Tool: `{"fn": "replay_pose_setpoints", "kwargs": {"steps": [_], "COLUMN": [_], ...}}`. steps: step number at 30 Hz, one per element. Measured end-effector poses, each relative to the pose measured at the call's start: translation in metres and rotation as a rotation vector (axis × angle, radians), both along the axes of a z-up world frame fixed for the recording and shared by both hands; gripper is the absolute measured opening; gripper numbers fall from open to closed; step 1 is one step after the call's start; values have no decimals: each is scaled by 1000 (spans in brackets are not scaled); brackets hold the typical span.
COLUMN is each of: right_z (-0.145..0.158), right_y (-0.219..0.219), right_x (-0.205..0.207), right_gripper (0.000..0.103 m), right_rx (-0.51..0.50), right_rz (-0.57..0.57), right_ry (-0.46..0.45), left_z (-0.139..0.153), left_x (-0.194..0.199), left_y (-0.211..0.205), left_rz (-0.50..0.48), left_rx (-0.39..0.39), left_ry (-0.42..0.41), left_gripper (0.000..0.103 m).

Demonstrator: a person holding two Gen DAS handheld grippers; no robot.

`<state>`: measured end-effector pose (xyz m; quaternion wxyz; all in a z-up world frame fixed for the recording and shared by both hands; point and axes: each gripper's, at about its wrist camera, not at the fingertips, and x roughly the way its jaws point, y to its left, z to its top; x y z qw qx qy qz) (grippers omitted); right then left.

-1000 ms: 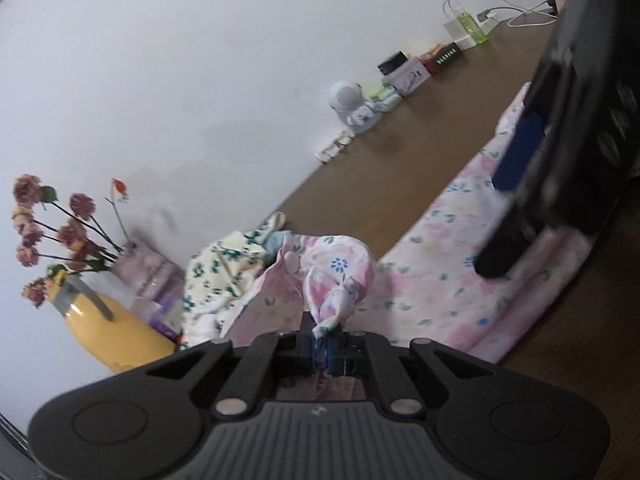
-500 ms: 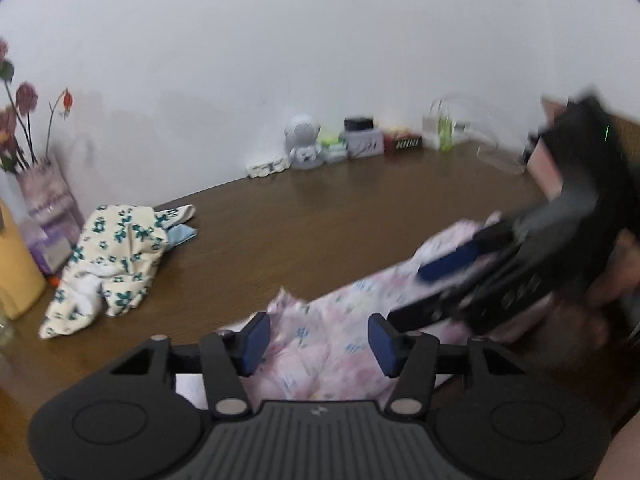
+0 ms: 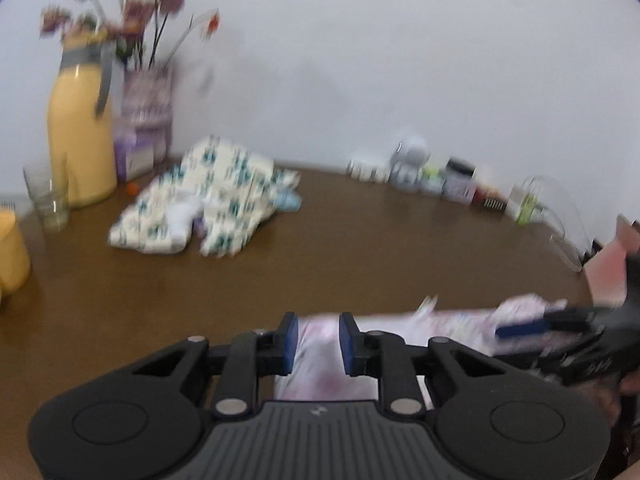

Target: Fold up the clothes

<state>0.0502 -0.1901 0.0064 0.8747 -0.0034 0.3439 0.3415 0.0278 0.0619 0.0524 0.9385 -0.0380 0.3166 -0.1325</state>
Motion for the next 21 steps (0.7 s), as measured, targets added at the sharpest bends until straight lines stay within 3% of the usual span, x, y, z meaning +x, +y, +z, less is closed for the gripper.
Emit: {"fn": "replay_pose_setpoints", "kwargs": {"steps": [4,7,9,10,11,18,21], "right_z": [6,0,-5,-5,-3,16,5], "right_y": [38,67,84,89,92,104,106], "right_x": [20,35,42,45,45,51,54], "right_gripper": [72,71,47,18,11,11,11], "right_rx": [-102,-165,-195,-197,-204,-250,-276], "right_rz": [79,142,182,203,210,203,214], "right_ry": [-48,-35,-20,-9,-21,-139,-110], "left_z": [-16,-26,-29,-31,-32,-35,-39], "left_x": [6,10,12,13,12,14,16], "left_y": [5,8,12,12,12,9,3], "left_rz": [-39,-68,-86,-93,-100,-125,-132], "left_rx": [-29,-52,-70,-78,-85,-113,-107], "left_ry": [23,33,36,38,40,35,40], "left_gripper": [19,19,19,19,19,19,19]}}
